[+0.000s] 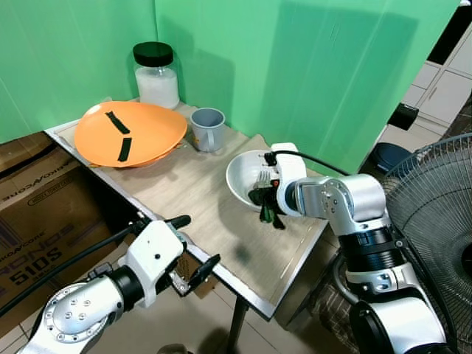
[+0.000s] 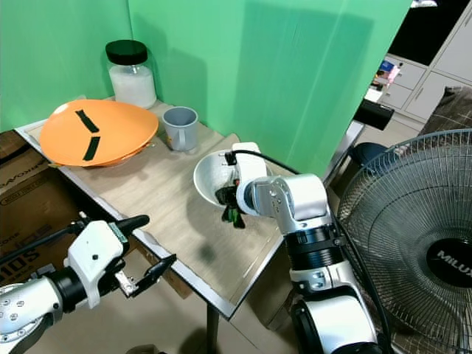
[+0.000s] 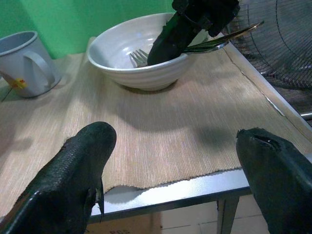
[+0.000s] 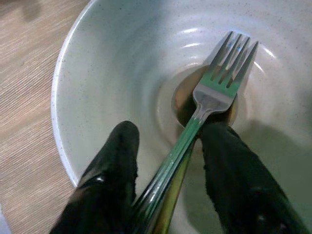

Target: Setting the table

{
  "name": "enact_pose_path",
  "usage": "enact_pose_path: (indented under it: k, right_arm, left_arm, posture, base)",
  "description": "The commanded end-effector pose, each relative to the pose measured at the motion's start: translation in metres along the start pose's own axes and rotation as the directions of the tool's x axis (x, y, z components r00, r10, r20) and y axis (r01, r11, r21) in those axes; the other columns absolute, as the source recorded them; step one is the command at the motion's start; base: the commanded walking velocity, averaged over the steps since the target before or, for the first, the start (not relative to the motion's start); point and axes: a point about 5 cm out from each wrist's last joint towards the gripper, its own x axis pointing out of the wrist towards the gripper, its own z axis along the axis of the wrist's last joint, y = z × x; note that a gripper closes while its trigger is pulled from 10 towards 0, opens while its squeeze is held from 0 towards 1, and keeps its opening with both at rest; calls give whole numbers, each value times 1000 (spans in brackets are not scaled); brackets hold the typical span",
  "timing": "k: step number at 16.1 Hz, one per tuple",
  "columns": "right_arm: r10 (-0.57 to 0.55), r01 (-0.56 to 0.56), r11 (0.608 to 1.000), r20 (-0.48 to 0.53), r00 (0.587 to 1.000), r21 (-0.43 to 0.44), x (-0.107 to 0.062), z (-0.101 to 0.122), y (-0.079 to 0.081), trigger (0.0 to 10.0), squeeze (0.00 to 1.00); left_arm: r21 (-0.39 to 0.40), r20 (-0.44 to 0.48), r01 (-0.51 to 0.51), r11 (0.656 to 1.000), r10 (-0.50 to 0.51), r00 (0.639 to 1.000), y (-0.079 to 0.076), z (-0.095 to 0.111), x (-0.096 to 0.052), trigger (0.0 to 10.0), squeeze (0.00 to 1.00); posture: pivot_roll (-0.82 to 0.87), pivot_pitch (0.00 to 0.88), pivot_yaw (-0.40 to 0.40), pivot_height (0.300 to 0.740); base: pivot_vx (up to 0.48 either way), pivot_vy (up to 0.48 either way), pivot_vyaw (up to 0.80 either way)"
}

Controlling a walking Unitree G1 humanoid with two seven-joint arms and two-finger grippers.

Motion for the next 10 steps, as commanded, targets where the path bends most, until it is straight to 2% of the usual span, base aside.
enact_pose_path:
  k: [1, 10]
  right_arm:
    - [-20, 20, 999, 21, 1000, -25, -3, 8, -1, 0, 0]
    - [-19, 21, 999, 42, 999, -48, -2, 11, -1, 0, 0]
  left_arm:
    - [-5, -8, 10, 1000, -10, 1000, -1, -1, 1, 10000, 0]
    - [-2, -4, 4, 1000, -4, 1000, 0, -1, 2, 10000, 0]
  posture:
    - [104, 0, -87, 740]
    - [106, 0, -93, 740]
  base:
    - [0, 0, 0]
    - [0, 0, 0]
